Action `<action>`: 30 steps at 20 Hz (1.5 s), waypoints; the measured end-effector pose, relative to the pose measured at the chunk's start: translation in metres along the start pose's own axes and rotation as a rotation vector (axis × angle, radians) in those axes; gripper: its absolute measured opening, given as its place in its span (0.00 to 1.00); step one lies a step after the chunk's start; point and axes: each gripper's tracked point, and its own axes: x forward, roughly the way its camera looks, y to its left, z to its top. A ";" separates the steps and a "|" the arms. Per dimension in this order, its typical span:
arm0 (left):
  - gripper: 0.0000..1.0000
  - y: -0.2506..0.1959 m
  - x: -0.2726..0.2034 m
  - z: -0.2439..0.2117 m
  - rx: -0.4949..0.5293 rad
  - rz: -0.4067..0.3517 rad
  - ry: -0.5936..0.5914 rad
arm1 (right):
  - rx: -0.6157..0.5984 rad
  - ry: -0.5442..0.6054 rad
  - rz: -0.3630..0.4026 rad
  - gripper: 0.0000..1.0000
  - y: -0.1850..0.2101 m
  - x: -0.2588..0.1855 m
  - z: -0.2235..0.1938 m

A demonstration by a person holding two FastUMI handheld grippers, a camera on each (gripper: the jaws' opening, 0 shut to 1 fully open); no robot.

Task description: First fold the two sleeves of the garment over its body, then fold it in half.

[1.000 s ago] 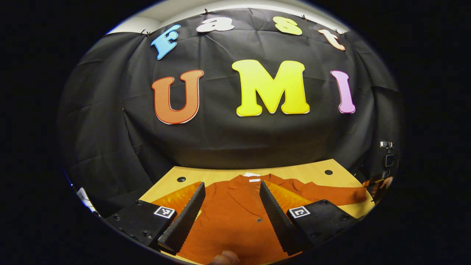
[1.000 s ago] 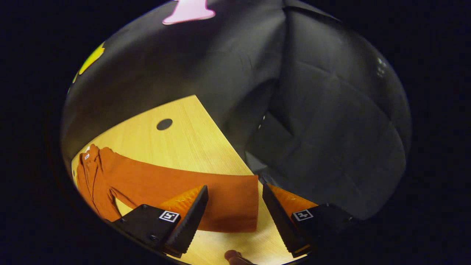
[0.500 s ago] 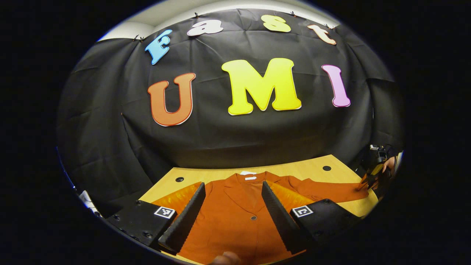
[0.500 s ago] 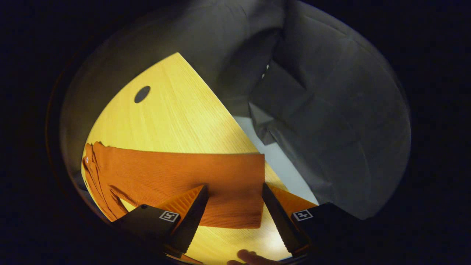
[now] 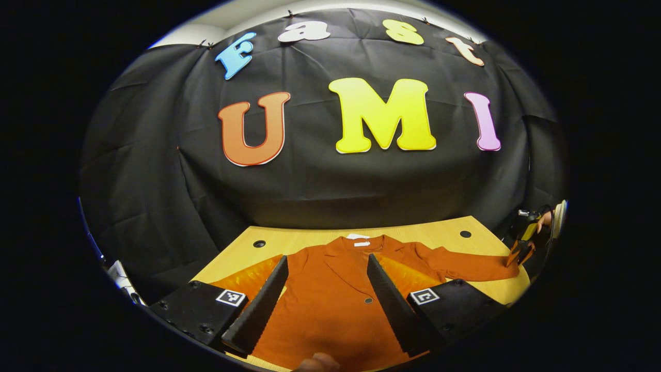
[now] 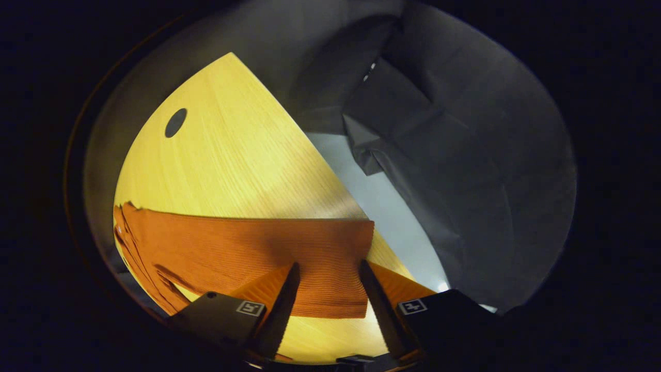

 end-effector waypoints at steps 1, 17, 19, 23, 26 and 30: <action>0.99 0.004 -0.001 -0.003 0.001 0.004 0.004 | -0.001 0.002 -0.001 0.76 -0.002 0.002 -0.002; 0.95 0.050 0.010 -0.002 -0.068 -0.018 -0.009 | -0.079 -0.169 0.056 0.08 0.062 -0.108 -0.011; 0.99 0.060 0.012 0.000 -0.078 -0.023 -0.025 | -0.127 -0.214 0.061 0.08 0.085 -0.142 -0.016; 1.00 0.091 0.009 0.002 -0.050 -0.021 -0.074 | -0.206 -0.278 0.131 0.07 0.174 -0.196 -0.038; 0.99 0.125 0.006 0.001 -0.043 0.008 -0.116 | -0.283 -0.311 0.169 0.06 0.247 -0.223 -0.068; 0.99 0.169 0.004 -0.020 -0.047 0.042 -0.093 | -0.391 -0.309 0.227 0.06 0.346 -0.238 -0.122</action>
